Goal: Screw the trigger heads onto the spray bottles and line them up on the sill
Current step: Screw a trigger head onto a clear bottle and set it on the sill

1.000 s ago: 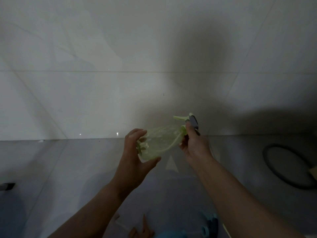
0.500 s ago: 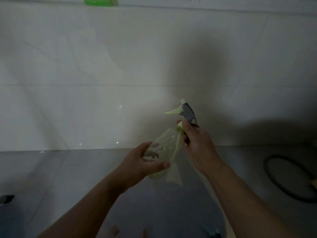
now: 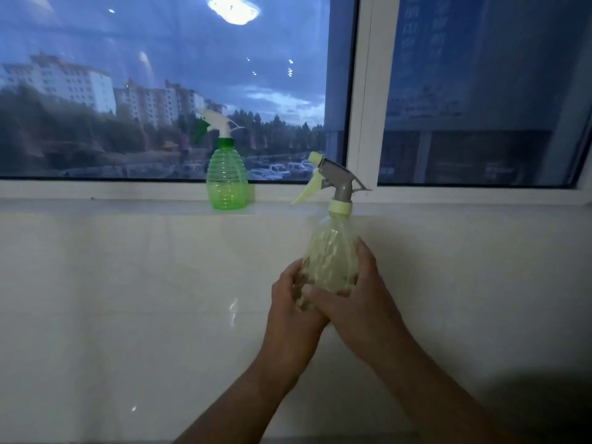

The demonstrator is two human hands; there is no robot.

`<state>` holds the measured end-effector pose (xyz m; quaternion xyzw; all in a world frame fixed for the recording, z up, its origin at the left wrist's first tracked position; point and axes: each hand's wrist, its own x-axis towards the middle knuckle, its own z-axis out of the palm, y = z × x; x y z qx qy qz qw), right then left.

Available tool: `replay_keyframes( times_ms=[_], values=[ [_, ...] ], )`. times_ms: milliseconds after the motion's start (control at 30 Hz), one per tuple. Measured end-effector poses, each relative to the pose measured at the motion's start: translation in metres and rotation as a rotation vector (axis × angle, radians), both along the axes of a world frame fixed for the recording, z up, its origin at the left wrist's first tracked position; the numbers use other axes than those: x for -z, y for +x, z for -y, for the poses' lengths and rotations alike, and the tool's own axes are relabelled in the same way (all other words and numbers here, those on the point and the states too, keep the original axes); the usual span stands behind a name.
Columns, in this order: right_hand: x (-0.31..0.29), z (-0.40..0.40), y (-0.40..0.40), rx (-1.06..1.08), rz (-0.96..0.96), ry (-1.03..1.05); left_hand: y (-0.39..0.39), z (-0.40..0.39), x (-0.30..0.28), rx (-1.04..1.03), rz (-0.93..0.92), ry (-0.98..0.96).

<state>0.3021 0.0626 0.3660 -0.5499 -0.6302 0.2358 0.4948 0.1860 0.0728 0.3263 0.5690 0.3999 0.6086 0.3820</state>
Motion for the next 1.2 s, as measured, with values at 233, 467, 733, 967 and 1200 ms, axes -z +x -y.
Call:
replay_keyframes(
  times_ms=[233, 467, 733, 967, 1200],
  values=[
    [-0.094, -0.065, -0.014, 0.206, 0.151, 0.203, -0.015, -0.053, -0.094, -0.249, -0.347, 0.321],
    [-0.112, -0.131, -0.041, 0.249, 0.148, 0.168, -0.046, -0.104, -0.13, -0.121, -0.396, 0.111],
    [-0.104, -0.168, -0.055, 0.277, 0.258, 0.134, -0.061, -0.121, -0.156, -0.003, -0.572, -0.014],
    [-0.109, -0.178, -0.064, 0.373, 0.297, 0.083, -0.054, -0.131, -0.162, 0.021, -0.632, -0.084],
    [-0.111, -0.179, -0.059, 0.274, 0.258, 0.047, -0.052, -0.129, -0.16, 0.005, -0.617, -0.085]
  ],
)
